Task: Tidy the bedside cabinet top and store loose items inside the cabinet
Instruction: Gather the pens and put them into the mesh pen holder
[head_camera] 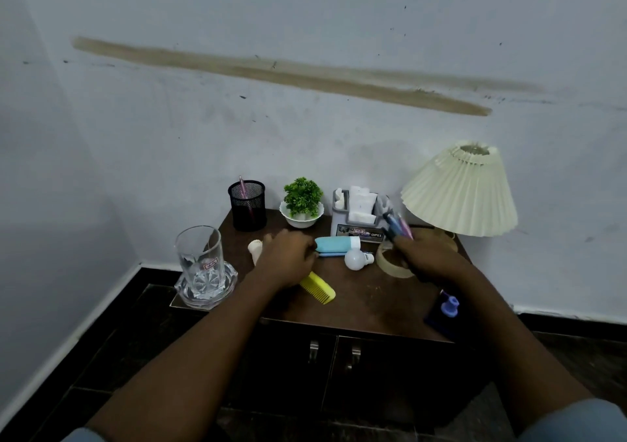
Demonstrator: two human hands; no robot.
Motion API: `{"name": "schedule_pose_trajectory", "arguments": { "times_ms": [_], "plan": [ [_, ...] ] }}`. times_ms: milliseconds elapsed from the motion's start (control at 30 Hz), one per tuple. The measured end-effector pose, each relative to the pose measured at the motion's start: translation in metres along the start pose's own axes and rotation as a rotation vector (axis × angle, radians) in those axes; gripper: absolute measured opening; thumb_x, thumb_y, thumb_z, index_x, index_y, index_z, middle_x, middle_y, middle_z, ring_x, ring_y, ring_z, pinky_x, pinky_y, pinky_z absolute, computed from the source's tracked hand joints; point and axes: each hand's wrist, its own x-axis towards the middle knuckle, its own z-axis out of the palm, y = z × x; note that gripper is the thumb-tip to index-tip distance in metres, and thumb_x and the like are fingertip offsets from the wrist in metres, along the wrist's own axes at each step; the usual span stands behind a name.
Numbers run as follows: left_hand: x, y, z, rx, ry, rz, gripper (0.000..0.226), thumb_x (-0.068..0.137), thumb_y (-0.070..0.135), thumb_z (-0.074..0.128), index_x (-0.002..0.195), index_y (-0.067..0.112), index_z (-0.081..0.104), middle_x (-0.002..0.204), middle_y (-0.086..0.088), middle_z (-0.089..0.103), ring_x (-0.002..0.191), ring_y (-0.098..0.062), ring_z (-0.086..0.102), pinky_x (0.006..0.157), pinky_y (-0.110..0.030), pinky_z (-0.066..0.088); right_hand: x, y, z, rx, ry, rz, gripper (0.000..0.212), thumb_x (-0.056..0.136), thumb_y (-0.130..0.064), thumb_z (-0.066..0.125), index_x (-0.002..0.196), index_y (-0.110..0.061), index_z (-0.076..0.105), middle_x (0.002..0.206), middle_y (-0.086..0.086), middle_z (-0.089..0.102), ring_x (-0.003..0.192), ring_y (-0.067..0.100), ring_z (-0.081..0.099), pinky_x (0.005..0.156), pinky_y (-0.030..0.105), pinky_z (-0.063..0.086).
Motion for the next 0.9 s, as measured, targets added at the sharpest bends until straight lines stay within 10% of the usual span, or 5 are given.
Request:
{"name": "schedule_pose_trajectory", "arguments": {
  "times_ms": [467, 667, 900],
  "plan": [
    [0.026, 0.01, 0.029, -0.164, 0.008, -0.15, 0.024, 0.092, 0.024, 0.063, 0.116, 0.028, 0.06, 0.107, 0.005, 0.07, 0.112, -0.023, 0.059, 0.096, -0.046, 0.035, 0.003, -0.004, 0.01, 0.599, 0.041, -0.079, 0.029, 0.1, -0.036, 0.062, 0.091, -0.01, 0.054, 0.061, 0.007, 0.048, 0.045, 0.016, 0.044, 0.042, 0.027, 0.038],
    [0.023, -0.001, -0.006, -0.936, 0.114, -0.209, 0.025, 0.092, 0.003, 0.068, 0.113, 0.016, 0.062, 0.094, -0.004, 0.071, 0.092, -0.016, 0.068, 0.086, -0.029, 0.05, 0.009, -0.01, 0.012, 0.796, -0.066, -0.033, 0.033, 0.092, -0.04, 0.073, 0.092, -0.012, 0.055, 0.06, 0.001, 0.039, 0.047, 0.015, 0.033, 0.046, 0.026, 0.03],
    [0.016, 0.01, -0.048, -1.646, 0.226, -0.212, 0.038, 0.095, -0.01, 0.062, 0.128, 0.004, 0.053, 0.076, -0.005, 0.069, 0.086, -0.031, 0.073, 0.087, -0.048, 0.06, 0.007, -0.023, 0.029, 0.944, -0.248, 0.105, 0.02, 0.1, -0.021, 0.062, 0.091, -0.004, 0.069, 0.069, 0.005, 0.058, 0.055, 0.015, 0.055, 0.045, 0.027, 0.048]
  ]
}}
